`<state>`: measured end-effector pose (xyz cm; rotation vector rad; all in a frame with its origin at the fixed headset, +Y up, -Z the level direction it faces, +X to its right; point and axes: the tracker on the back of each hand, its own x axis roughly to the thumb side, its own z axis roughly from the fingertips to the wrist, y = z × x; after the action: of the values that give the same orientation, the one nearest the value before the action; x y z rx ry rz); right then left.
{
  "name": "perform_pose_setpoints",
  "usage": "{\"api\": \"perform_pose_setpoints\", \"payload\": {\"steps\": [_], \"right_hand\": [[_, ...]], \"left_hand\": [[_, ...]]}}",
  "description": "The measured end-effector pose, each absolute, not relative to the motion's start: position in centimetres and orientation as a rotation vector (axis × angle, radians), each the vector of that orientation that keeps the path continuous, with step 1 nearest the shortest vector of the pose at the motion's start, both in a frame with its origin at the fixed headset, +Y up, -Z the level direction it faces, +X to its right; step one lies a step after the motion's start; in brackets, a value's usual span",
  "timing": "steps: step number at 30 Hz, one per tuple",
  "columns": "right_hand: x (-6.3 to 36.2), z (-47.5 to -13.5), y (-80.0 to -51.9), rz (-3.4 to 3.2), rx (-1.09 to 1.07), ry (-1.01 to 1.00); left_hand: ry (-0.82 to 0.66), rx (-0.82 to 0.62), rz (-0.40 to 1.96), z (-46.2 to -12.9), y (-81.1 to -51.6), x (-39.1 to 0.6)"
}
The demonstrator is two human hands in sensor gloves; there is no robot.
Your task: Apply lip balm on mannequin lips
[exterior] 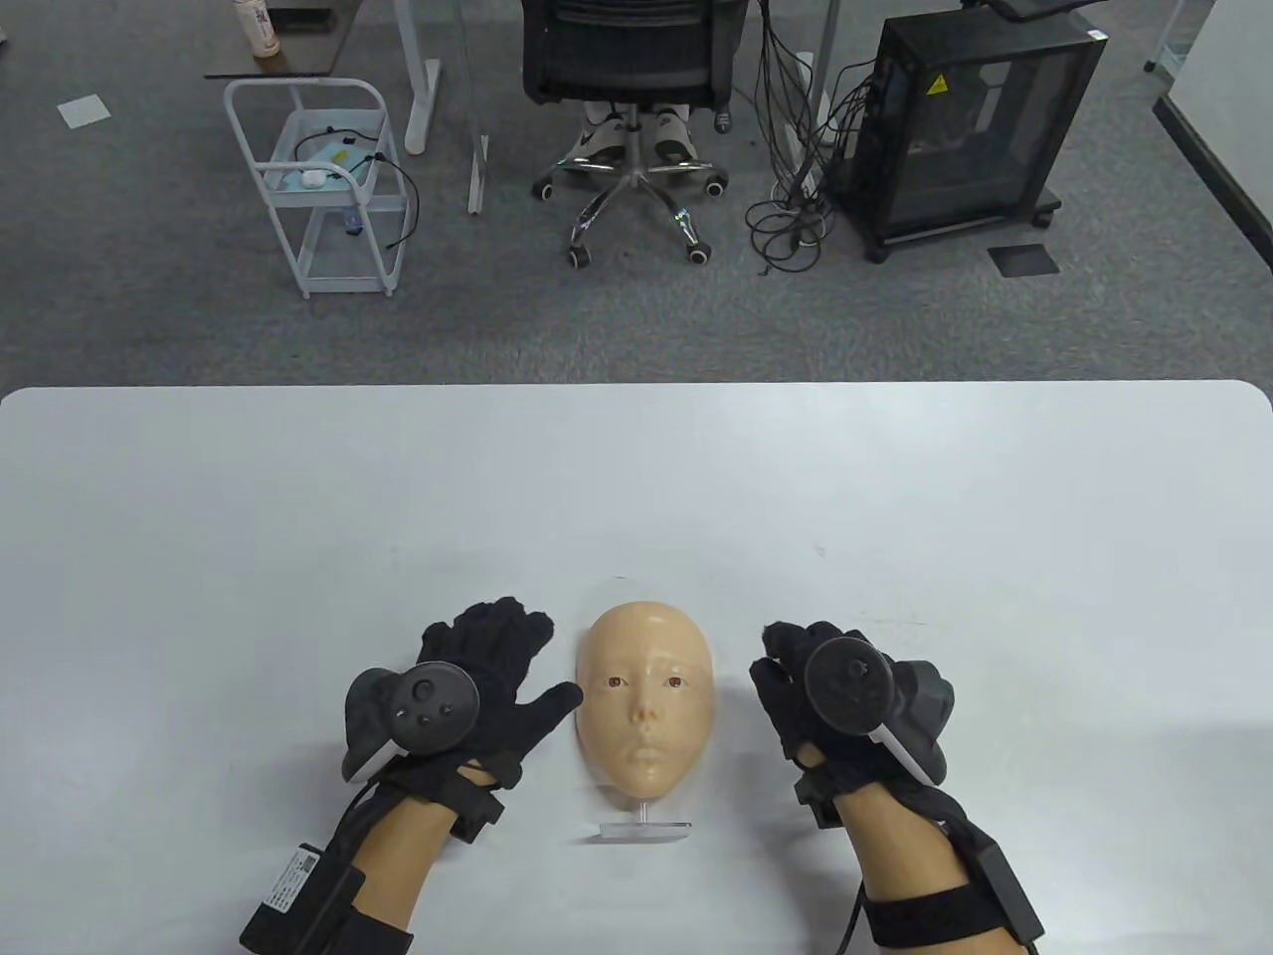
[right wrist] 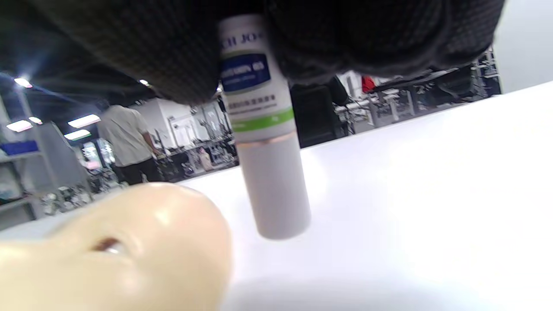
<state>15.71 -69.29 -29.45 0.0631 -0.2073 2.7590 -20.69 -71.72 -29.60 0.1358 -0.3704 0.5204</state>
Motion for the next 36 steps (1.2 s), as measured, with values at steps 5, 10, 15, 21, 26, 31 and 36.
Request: {"api": "perform_pose_setpoints", "payload": {"steps": [5,10,15,21,26,31,36], "right_hand": [[15.9,-30.5,-70.2,2.843,0.02,-0.102],[15.4,-30.9,-71.1,2.851,0.04,0.001],[14.9,-31.1,-71.6,2.896,0.049,0.06],[14.6,-31.0,-71.8,2.916,0.055,0.109],[14.6,-30.9,-71.6,2.91,0.063,0.127],[14.9,-30.2,-70.3,2.89,0.087,0.038],[16.7,-28.1,-66.8,2.694,0.152,-0.173]], "left_hand": [[-0.271,0.113,0.404,-30.9,-72.9,-22.5],[-0.258,0.11,0.401,-31.3,-73.2,-22.8],[-0.263,0.091,0.406,-31.3,-73.4,-22.7],[-0.261,0.06,0.424,-31.4,-73.6,-22.6],[-0.26,0.048,0.436,-31.4,-73.6,-22.6],[-0.266,0.048,0.429,-31.5,-73.7,-22.5],[-0.268,0.053,0.444,-31.4,-73.6,-22.5]]}}
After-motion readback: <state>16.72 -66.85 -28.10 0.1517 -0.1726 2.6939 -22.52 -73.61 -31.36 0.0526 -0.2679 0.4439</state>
